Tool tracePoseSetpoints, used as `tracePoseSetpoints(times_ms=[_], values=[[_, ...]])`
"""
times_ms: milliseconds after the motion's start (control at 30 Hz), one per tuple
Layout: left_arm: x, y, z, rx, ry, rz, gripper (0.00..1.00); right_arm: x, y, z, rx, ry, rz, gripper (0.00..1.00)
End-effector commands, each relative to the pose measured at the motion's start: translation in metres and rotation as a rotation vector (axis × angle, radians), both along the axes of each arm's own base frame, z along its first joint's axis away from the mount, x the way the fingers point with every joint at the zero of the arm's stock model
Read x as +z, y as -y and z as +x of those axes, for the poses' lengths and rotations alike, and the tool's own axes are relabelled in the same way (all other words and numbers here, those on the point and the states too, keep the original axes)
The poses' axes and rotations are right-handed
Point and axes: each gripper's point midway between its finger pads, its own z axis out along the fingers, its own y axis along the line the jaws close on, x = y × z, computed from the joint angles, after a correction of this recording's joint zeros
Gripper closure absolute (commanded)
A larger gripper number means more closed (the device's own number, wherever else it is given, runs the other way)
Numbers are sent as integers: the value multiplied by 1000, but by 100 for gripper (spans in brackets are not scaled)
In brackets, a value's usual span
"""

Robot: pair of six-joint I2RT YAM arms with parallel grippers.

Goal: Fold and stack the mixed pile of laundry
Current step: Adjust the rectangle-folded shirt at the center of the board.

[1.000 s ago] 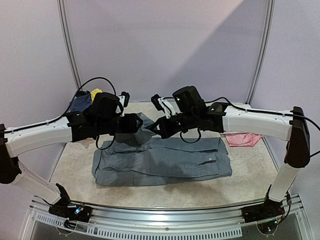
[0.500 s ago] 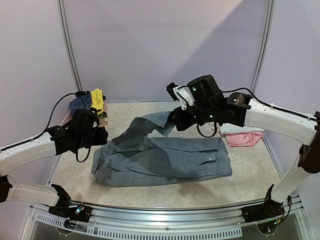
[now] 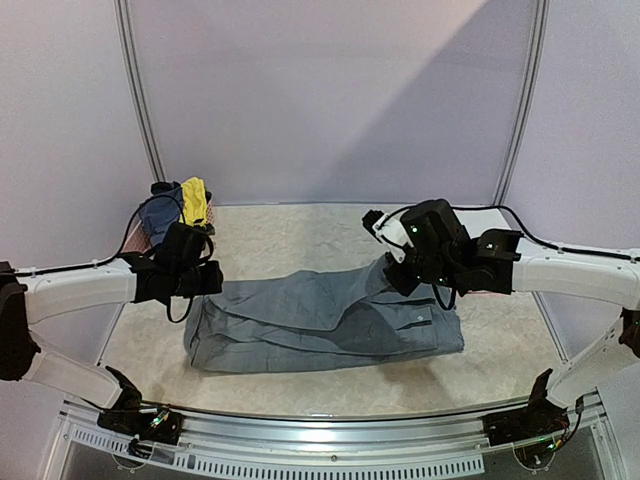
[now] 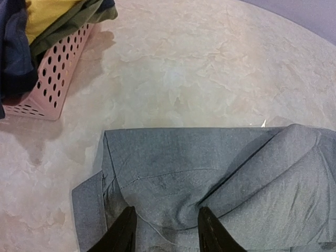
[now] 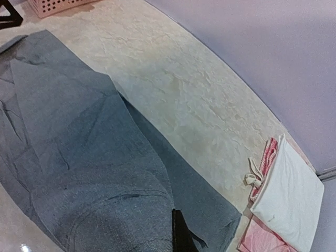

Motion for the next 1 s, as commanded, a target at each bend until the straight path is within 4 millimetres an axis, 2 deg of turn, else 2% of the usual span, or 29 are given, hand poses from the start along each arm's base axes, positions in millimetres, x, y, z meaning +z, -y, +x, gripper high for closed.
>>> tracePoseSetpoints(times_ms=[0,167,333,433,567,633,800,967], values=[[-9,2,8,-10,2,-5,59,-4,30,21,-114,105,-108,100],[-21,8,13,-21,-18,-7,59,-17,41,39,-201,126,-177,100],[-31,9,14,-23,-34,-1,61,-26,40,53,-216,160,-254,100],[-32,10,13,-26,-36,-11,61,-23,41,60,-206,200,-297,100],[-30,15,11,-48,-39,-36,62,-22,57,74,-222,234,-334,100],[-29,17,10,-59,-39,-41,62,-33,59,76,-202,214,-354,100],[-34,16,12,-60,-41,-20,62,-77,43,72,-116,101,-363,97],[-42,17,12,-65,-57,-14,62,-118,44,75,-135,32,-441,95]])
